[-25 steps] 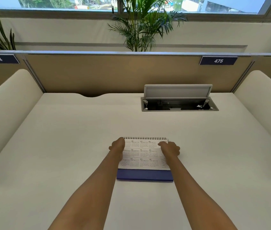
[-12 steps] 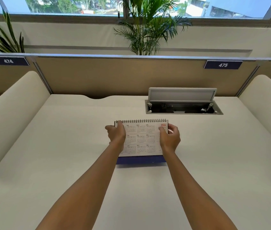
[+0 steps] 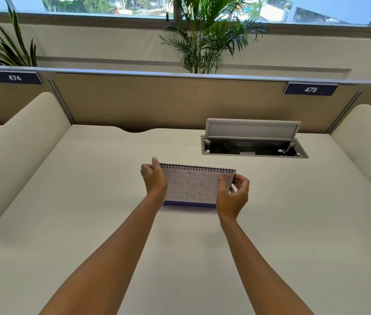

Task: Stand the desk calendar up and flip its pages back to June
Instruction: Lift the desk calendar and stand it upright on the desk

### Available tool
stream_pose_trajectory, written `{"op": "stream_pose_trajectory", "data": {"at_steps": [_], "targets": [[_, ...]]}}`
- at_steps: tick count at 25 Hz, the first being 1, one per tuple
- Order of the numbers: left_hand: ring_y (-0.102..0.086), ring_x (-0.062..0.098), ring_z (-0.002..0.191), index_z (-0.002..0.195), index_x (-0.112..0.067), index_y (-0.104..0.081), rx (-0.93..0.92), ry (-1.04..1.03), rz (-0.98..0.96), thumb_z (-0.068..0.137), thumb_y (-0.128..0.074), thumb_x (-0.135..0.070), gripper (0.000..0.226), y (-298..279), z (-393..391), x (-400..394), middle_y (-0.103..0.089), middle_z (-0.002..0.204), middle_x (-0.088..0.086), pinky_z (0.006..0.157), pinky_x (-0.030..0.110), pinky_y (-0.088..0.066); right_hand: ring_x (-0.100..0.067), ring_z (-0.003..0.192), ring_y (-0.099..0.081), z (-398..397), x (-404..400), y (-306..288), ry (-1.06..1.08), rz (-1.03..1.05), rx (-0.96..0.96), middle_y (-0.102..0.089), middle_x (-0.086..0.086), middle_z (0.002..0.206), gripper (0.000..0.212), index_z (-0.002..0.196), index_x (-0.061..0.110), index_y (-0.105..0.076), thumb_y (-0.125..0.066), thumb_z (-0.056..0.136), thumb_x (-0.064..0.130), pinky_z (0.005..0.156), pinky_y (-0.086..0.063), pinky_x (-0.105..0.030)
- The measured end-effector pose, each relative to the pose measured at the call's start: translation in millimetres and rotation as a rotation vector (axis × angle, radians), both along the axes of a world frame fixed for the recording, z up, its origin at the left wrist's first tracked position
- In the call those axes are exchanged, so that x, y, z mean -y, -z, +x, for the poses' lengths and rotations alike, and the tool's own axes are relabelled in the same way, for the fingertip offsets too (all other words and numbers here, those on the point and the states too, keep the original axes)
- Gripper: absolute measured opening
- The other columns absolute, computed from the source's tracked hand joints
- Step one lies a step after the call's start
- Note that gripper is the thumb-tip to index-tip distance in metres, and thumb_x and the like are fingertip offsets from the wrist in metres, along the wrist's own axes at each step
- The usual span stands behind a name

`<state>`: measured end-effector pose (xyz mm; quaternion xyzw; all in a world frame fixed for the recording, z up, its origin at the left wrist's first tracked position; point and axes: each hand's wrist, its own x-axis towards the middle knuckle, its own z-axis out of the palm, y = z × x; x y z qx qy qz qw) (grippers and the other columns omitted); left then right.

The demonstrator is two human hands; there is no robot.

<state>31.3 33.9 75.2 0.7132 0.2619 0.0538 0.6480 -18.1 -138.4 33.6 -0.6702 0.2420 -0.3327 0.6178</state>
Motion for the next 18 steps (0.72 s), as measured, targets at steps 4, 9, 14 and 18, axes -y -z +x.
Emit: {"op": "stream_pose_trajectory", "data": {"at_steps": [4, 9, 14, 18], "targets": [[-0.053, 0.021, 0.096, 0.098, -0.012, -0.039, -0.005, 0.064, 0.067, 0.104, -0.030, -0.046, 0.036, 9, -5, -9, -0.048, 0.116, 0.011, 0.071, 0.031, -0.042, -0.013, 0.100, -0.062, -6, 0, 13, -0.033, -0.033, 0.011, -0.061, 0.002, 0.111, 0.027, 0.111, 0.019, -0.052, -0.068, 0.092, 0.028, 0.082, -0.056, -0.022], [-0.057, 0.026, 0.102, 0.098, -0.013, -0.041, -0.018, 0.098, 0.062, 0.101, -0.034, -0.053, 0.040, 13, -9, -16, -0.054, 0.116, 0.013, 0.072, 0.032, -0.045, -0.016, 0.104, -0.060, -11, 0, 22, -0.047, -0.031, -0.010, -0.057, 0.005, 0.116, 0.023, 0.113, 0.027, -0.050, -0.064, 0.095, 0.031, 0.081, -0.059, -0.023], [-0.055, 0.010, 0.078, 0.099, -0.014, -0.044, -0.030, 0.044, -0.195, 0.095, -0.054, -0.053, 0.040, 6, -14, -22, -0.059, 0.089, -0.003, 0.057, 0.023, -0.040, -0.017, 0.126, -0.044, -26, 9, 40, -0.130, -0.499, 0.052, -0.047, -0.004, 0.134, 0.053, 0.131, 0.015, -0.043, -0.072, 0.086, 0.022, 0.108, -0.036, -0.019], [-0.054, 0.004, 0.076, 0.100, -0.014, -0.056, -0.043, 0.021, -0.254, 0.090, -0.063, -0.051, 0.039, 3, -15, -24, -0.064, 0.086, -0.009, 0.058, 0.021, -0.037, -0.023, 0.123, -0.047, -25, 1, 55, -0.536, -1.296, 0.177, -0.050, -0.005, 0.132, 0.056, 0.126, 0.017, -0.048, -0.077, 0.079, 0.021, 0.107, -0.034, -0.037]]}}
